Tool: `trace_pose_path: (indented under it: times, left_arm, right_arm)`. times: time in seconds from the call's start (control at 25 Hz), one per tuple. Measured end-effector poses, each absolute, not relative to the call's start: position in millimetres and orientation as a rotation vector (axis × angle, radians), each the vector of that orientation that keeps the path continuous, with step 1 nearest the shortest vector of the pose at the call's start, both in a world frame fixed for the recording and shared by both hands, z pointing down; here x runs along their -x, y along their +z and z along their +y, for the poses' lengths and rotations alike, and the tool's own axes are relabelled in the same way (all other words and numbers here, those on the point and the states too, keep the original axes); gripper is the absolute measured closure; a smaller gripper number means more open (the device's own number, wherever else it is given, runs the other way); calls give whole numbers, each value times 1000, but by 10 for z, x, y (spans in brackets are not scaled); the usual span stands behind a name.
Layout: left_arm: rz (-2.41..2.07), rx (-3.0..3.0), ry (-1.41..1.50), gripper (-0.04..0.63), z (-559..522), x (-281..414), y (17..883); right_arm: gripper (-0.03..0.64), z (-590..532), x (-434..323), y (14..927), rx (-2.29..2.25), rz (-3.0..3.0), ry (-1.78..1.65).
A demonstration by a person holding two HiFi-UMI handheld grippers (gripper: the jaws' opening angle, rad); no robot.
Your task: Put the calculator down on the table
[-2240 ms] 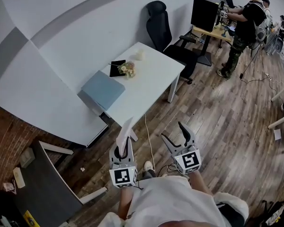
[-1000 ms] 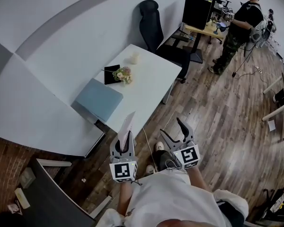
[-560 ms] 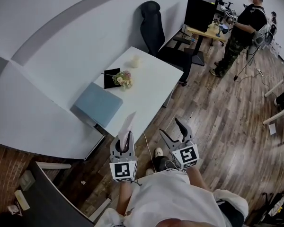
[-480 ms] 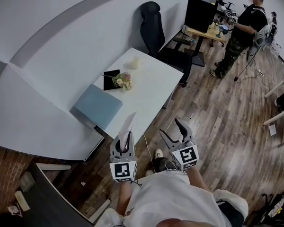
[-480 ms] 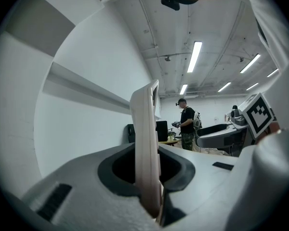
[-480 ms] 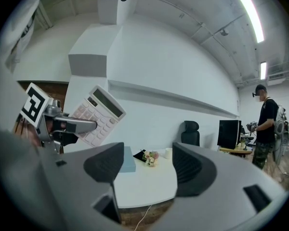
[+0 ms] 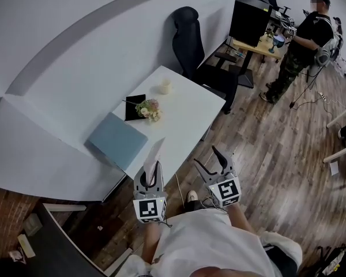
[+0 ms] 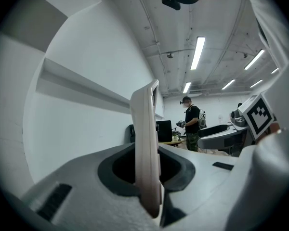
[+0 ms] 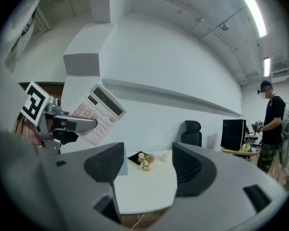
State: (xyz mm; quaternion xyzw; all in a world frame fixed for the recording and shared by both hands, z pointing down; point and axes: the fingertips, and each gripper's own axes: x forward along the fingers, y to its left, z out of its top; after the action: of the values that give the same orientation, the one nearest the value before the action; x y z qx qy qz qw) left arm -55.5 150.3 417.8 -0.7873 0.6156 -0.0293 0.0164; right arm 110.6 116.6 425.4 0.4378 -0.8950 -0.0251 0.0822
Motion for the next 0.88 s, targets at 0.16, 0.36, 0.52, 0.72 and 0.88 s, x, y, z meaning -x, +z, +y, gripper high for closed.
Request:
trace_pose_path:
  times: [0.16, 0.36, 0.52, 0.72, 0.88]
  left_arm:
    - [1942, 2429, -96, 529, 1333, 492, 4166]
    - [1979, 2406, -107, 529, 1139, 391, 4170]
    - [2007, 2386, -118, 529, 1033, 293, 4159]
    - [2043, 2351, -137, 529, 980, 182, 4152]
    - [2064, 2346, -166, 529, 941, 147, 4200]
  right_arm:
    - [301, 952, -1157, 4253, -1278, -2691, -74]
    - [301, 725, -1245, 4282, -1236, -2714, -51]
    - [301, 579, -1320, 4284, -1202, -2741, -37]
    - [301, 435, -1409, 4308, -1159, -2766, -33]
    - [301, 341, -1461, 4360, -1148, -2770, -9]
